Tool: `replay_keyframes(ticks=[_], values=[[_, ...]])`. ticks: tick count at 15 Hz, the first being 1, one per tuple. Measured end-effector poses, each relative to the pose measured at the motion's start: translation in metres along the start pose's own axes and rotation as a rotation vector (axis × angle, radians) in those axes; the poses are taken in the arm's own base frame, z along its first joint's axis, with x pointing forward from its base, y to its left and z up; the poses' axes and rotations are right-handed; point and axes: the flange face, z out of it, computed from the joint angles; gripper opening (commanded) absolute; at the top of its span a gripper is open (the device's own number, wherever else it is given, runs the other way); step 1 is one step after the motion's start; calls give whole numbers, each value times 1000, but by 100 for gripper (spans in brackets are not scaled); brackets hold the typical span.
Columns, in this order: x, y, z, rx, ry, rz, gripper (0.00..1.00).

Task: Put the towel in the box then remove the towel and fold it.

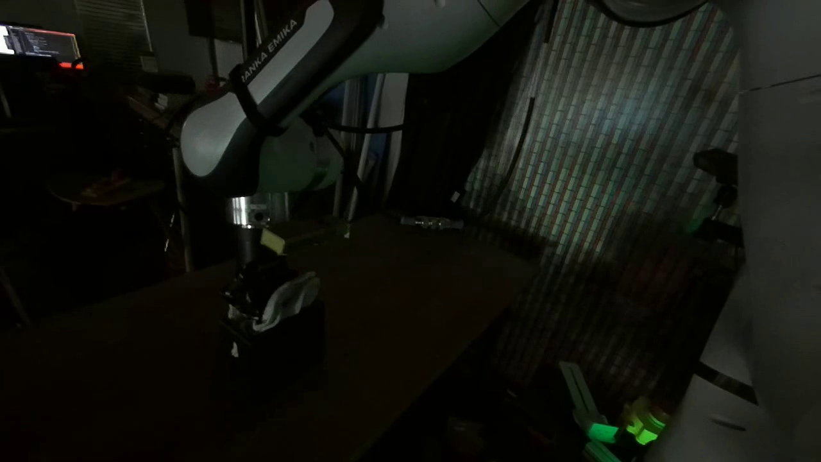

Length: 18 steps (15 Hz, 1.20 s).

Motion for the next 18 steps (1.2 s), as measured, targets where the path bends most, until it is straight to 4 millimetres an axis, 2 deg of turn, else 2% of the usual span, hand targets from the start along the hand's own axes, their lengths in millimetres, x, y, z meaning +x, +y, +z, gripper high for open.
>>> replay_keyframes(ticks=[5, 9, 18], values=[[-9, 6, 21, 50, 32, 41, 0], [-16, 6, 48, 87, 25, 49, 0], [-26, 5, 47, 100, 22, 44, 0]])
